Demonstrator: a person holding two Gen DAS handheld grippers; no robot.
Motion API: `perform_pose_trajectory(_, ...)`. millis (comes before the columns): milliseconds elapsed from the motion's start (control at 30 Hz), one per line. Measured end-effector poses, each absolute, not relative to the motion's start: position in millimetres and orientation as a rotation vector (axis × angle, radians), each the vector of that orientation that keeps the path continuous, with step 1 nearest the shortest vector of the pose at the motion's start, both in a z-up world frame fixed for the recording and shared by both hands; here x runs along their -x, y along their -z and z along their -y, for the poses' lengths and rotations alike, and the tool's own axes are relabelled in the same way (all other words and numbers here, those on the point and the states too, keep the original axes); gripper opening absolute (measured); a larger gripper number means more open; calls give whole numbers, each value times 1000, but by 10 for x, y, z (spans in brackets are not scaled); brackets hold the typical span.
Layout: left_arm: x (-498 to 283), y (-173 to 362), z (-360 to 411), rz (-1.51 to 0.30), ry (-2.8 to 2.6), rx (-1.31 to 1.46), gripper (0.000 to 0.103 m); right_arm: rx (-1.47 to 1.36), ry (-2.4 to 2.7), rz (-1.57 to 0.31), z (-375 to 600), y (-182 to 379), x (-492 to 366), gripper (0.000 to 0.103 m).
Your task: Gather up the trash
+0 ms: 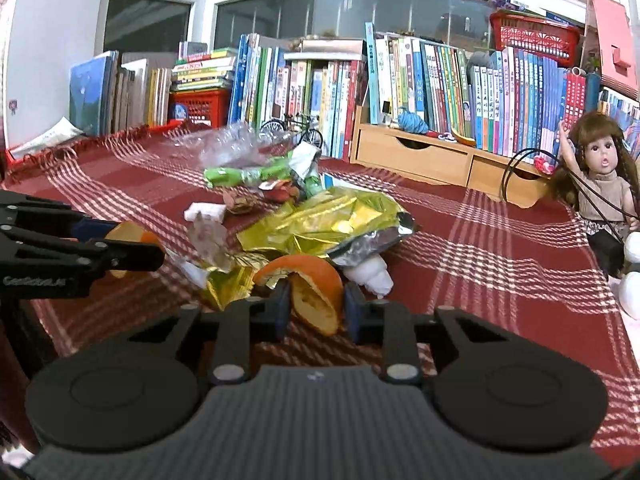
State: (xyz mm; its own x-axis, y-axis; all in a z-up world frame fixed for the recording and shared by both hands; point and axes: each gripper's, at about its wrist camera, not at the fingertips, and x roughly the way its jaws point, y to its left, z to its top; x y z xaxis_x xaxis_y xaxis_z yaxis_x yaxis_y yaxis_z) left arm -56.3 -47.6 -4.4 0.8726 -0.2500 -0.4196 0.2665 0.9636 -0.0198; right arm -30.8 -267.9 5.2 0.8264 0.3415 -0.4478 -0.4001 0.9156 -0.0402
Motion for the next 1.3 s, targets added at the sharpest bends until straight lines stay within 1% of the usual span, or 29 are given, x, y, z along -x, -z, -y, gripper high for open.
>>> perform_pose_trajectory(267, 710, -39, 361, -444, 274, -14, 29, 68, -405, -450, 2659, -111, 500, 32)
perform_pose_trajectory(400, 922, -19, 266, -465, 280, -14, 29, -13, -414, -460, 2639, -51, 734, 31)
perform_pose_trajectory(567, 1182, 30, 159, -495, 287, -16, 29, -45, -427, -473, 2581, -23, 1013, 31)
perform_pose_trajectory(867, 1454, 41, 66, -485, 297, 1, 29, -76, -450, -492, 2468, -9, 1305, 31)
perform_pose_trajectory(1033, 1389, -13, -16, -472, 273, 46, 29, -69, -449, -503, 2423, 21, 1338, 31)
perform_pose_trajectory(1133, 1362, -111, -65, -417, 307, 65, 29, -59, -448, -506, 2405, 35, 1345, 31)
perform_pose_trajectory(1233, 1138, -208, -37, -371, 358, 20, 30, -56, -446, -511, 2378, 37, 1287, 31)
perform_pose_trajectory(1300, 920, -236, -22, -383, 339, 25, 31, -68, -442, -515, 2361, 34, 1216, 31)
